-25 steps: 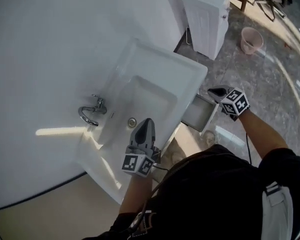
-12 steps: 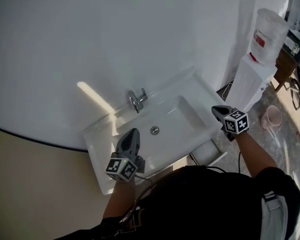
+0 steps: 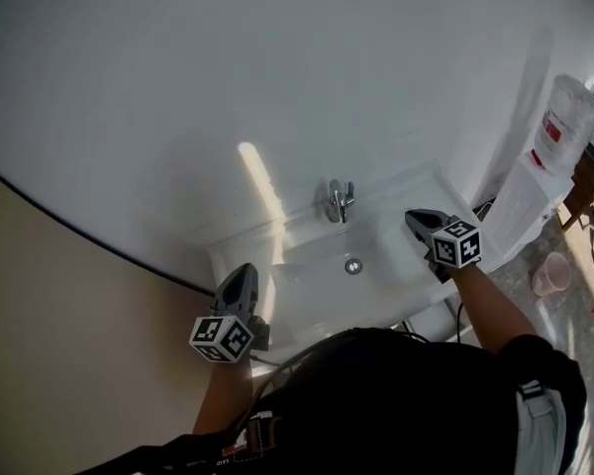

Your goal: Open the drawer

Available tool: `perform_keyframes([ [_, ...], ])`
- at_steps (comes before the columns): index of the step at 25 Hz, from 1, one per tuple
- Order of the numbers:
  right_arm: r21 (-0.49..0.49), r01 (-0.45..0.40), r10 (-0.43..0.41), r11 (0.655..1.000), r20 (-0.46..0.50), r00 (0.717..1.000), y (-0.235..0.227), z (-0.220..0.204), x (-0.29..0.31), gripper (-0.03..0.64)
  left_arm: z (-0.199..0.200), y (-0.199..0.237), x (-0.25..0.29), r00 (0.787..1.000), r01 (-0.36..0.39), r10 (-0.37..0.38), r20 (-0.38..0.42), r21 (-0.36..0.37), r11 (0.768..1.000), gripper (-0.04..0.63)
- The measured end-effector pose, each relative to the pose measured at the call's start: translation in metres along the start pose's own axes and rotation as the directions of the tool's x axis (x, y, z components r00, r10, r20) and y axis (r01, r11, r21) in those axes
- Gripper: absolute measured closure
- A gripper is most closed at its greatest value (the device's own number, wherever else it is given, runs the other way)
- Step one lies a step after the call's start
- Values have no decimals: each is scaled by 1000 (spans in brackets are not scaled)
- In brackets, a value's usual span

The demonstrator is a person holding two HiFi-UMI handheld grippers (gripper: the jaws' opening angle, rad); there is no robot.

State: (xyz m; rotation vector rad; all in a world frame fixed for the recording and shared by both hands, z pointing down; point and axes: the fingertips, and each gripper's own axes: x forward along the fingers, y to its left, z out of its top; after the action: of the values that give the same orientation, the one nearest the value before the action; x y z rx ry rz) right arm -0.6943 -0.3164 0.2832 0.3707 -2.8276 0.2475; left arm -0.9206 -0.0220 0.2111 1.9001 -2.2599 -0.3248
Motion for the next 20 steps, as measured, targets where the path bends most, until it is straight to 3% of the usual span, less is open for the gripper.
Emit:
perform_keyframes([
  [6, -21, -76, 76, 997, 13, 997, 74, 11, 61, 617, 10, 60, -55, 997, -81, 82, -11, 24, 996, 604],
  [11, -65, -153, 154, 986, 7, 988, 104, 21, 91, 617, 9, 92, -86, 984, -179, 178, 10, 18, 984, 604],
  [16, -119, -217, 217, 969, -15, 976, 103, 29, 97, 617, 4, 89, -94, 967, -253, 253, 38, -15, 967, 604],
  [20, -110, -247, 245, 963, -30, 969, 91, 32, 95, 617, -1, 71, -83, 965, -261, 261, 33, -23, 965, 604],
])
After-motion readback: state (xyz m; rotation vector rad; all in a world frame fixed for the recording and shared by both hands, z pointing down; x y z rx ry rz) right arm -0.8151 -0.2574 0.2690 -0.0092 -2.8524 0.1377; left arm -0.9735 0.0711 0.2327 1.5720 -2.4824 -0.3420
